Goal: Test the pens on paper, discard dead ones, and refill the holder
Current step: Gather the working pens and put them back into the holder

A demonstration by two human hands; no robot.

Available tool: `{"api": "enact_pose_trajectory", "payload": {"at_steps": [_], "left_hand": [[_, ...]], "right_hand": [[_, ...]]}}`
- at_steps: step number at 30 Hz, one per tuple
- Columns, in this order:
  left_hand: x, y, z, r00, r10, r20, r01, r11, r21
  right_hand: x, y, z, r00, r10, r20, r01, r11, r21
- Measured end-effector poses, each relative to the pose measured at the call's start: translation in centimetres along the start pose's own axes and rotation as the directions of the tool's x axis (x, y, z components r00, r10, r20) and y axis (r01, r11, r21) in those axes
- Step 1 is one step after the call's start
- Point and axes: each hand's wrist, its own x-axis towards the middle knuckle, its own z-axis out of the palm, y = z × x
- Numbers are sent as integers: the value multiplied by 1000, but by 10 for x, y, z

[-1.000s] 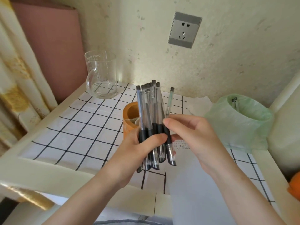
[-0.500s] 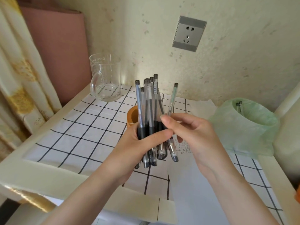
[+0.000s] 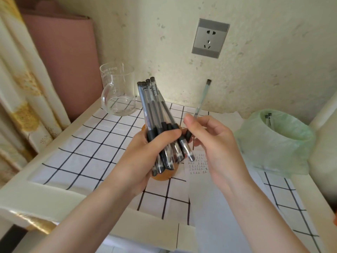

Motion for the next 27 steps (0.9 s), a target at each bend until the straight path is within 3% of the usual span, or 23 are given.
{"api": "enact_pose_trajectory", "payload": {"at_steps": [3, 9, 13, 18, 20, 23, 27], "left_hand": [[6, 11, -10, 1000, 14, -27, -15, 1000, -27], [6, 6, -43, 992, 40, -121, -36, 999, 32], [10, 2, -43, 994, -4, -113, 7, 1000, 26], [14, 2, -47, 994, -23, -102, 18, 999, -48], [15, 2, -50, 996, -27, -90, 23, 999, -48], [13, 2, -51, 998, -24, -63, 23, 999, -30], [12, 4, -50, 999, -22, -40, 21, 999, -27]], "right_hand": [[8, 1, -9, 998, -36, -52, 40, 996, 82], [24, 15, -23, 977, -151, -149, 149, 989, -24], [28, 24, -15, 987, -148, -70, 141, 985, -104], [28, 34, -4, 993, -109, 34, 111, 844, -525], [23, 35, -2, 997, -16, 80, 62, 796, -602], [12, 41, 0, 950, 154, 271, 13, 849, -528], [9, 62, 3, 963, 74, 258, 64, 871, -487]]}}
